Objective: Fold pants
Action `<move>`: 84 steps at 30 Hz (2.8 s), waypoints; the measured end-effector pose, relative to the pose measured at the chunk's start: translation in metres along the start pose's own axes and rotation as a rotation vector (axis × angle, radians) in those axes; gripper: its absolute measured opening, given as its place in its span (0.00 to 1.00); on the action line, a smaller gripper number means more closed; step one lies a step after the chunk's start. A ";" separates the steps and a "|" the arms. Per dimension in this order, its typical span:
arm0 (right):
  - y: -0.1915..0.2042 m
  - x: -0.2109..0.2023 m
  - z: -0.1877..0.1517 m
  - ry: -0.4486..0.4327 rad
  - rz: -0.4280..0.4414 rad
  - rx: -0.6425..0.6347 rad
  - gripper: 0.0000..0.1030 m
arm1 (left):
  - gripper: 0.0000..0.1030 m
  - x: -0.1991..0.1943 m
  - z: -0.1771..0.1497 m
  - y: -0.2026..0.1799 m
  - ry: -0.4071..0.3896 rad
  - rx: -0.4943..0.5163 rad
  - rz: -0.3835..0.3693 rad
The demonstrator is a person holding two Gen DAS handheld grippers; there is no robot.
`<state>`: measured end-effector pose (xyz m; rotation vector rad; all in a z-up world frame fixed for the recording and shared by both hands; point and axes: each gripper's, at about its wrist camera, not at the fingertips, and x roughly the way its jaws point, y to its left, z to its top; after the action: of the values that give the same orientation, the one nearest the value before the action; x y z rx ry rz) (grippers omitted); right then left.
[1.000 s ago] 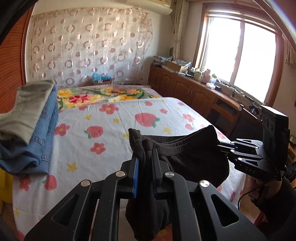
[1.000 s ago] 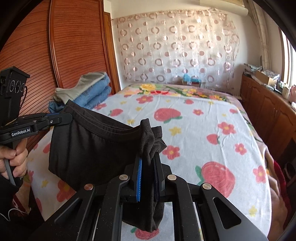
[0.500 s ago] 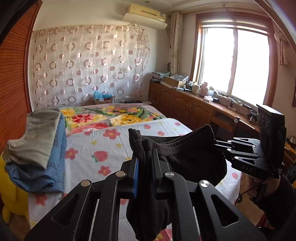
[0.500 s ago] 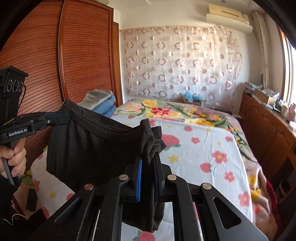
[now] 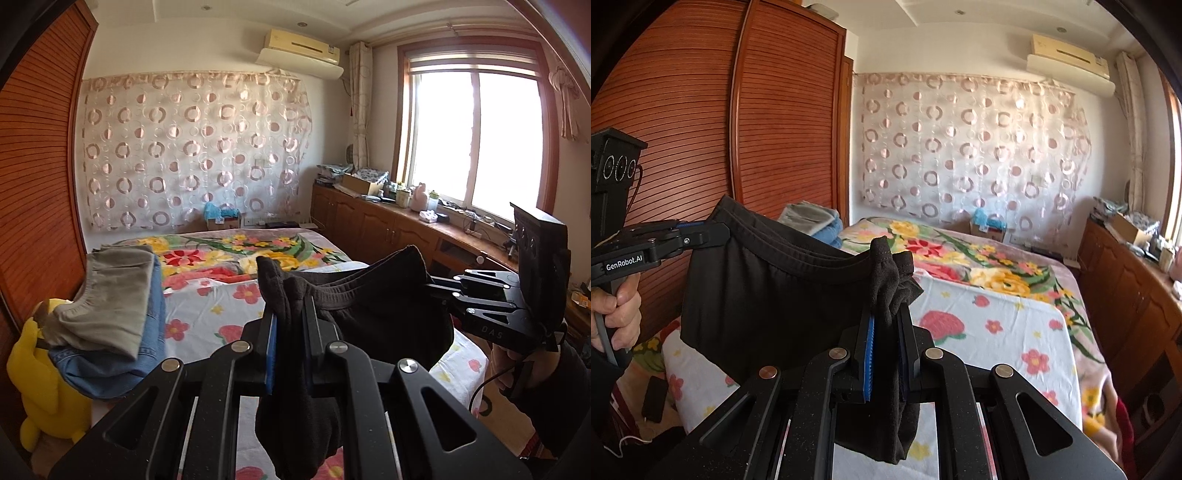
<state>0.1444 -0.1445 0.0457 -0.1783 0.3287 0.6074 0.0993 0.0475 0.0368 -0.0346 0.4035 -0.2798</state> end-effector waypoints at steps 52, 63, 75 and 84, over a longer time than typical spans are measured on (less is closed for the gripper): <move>-0.024 0.193 0.113 -0.075 0.145 -0.331 0.10 | 0.12 0.027 0.026 0.151 -0.050 -0.128 0.284; 0.000 0.267 0.136 -0.055 0.196 -0.460 0.10 | 0.12 0.030 0.004 0.176 -0.032 -0.228 0.358; 0.010 0.308 0.149 -0.008 0.248 -0.398 0.25 | 0.12 0.039 -0.019 0.191 0.016 -0.307 0.426; -0.036 0.300 0.140 0.043 0.354 -0.253 0.36 | 0.12 0.042 -0.034 0.198 0.057 -0.336 0.449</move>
<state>0.4318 0.0210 0.0726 -0.3808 0.3270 0.9974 0.1749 0.2274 -0.0278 -0.2625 0.4997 0.2327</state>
